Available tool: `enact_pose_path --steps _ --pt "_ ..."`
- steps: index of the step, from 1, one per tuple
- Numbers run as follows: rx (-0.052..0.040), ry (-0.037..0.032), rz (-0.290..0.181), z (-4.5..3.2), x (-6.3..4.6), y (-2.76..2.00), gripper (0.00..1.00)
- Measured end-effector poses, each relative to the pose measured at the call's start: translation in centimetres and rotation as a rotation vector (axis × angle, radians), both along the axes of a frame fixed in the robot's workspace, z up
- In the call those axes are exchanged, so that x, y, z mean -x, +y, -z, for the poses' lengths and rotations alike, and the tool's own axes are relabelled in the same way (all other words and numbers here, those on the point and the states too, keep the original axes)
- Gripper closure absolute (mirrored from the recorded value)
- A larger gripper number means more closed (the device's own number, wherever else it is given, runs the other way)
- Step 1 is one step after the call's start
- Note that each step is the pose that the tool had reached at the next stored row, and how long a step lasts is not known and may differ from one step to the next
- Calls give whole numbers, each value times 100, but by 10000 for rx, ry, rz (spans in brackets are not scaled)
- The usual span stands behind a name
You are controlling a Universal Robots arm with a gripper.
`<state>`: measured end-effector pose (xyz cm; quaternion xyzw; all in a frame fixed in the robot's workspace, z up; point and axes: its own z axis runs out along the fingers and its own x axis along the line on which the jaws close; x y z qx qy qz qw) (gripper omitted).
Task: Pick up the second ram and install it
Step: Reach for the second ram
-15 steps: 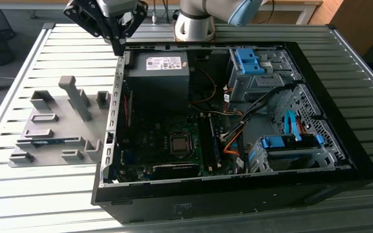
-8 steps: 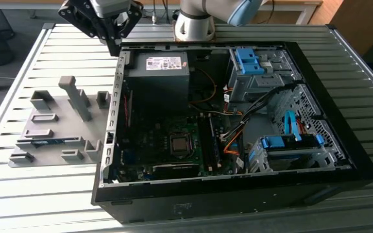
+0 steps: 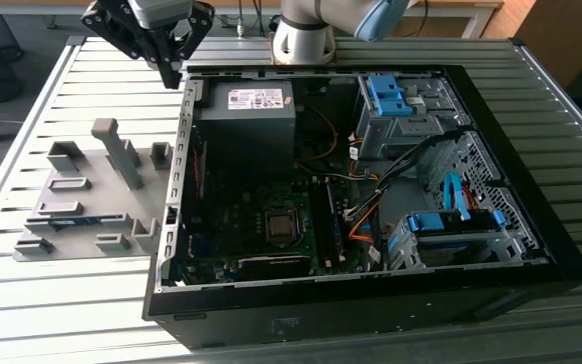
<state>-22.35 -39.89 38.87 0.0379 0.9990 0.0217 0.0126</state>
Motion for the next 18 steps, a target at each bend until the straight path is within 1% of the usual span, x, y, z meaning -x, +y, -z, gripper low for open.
enact_pose_path --steps 6,18 --pt "-1 4 -1 6 80 0 89" --pt "0 5 -1 21 340 0 89"
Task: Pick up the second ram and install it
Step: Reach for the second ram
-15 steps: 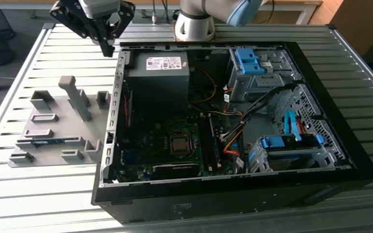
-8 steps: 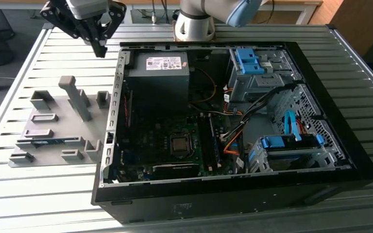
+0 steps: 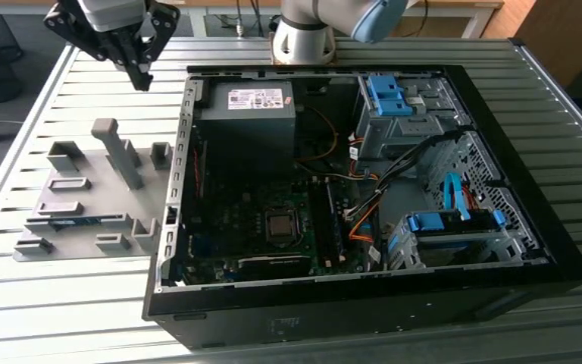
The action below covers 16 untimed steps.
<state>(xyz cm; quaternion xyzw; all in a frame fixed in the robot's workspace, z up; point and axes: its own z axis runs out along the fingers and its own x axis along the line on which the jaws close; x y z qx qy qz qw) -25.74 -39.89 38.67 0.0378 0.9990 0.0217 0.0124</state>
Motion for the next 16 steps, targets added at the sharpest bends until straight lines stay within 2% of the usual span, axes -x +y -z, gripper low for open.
enact_pose_path --steps 10,16 --pt "0 6 1 20 279 -7 89" --pt "0 7 1 30 454 -41 89"
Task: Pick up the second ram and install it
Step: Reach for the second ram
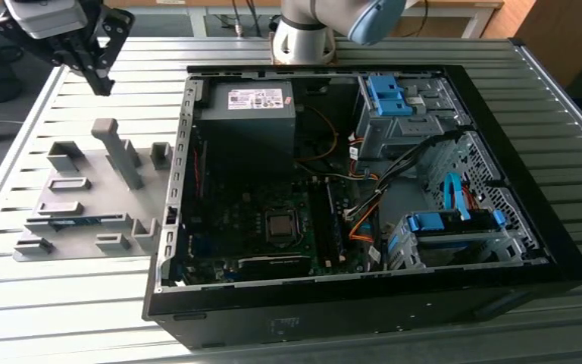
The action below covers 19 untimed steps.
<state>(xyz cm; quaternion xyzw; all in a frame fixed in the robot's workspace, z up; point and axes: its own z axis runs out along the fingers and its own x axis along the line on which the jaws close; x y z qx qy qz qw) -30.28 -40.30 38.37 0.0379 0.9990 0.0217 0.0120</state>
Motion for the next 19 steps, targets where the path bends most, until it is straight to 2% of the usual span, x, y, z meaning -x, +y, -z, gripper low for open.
enact_pose_path --steps 7,14,19 --pt "1 1 -1 14 218 -58 89" --pt "2 4 -1 25 436 -91 89" --pt "2 7 -5 35 521 -157 89"
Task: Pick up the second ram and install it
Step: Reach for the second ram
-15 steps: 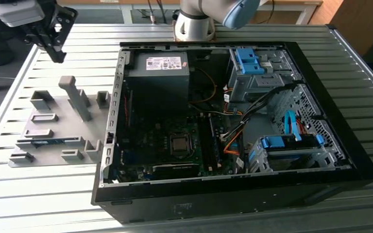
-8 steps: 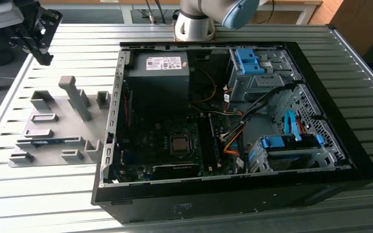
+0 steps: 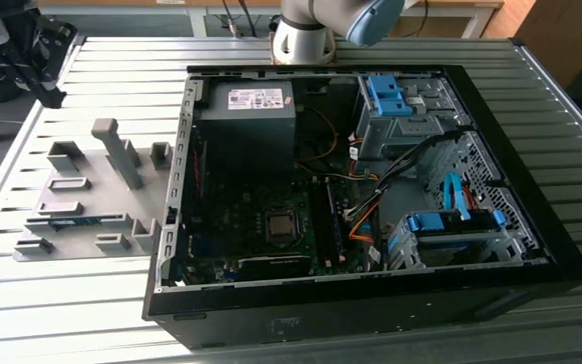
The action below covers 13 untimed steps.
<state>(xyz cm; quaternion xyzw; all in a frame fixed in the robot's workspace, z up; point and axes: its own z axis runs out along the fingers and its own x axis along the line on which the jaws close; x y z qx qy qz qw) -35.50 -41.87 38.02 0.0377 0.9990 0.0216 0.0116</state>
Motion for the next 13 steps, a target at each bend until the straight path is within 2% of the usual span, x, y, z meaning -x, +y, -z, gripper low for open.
enact_pose_path --steps 5,13 --pt "2 8 -7 7 58 -74 89" --pt "2 8 -7 8 71 -83 89"
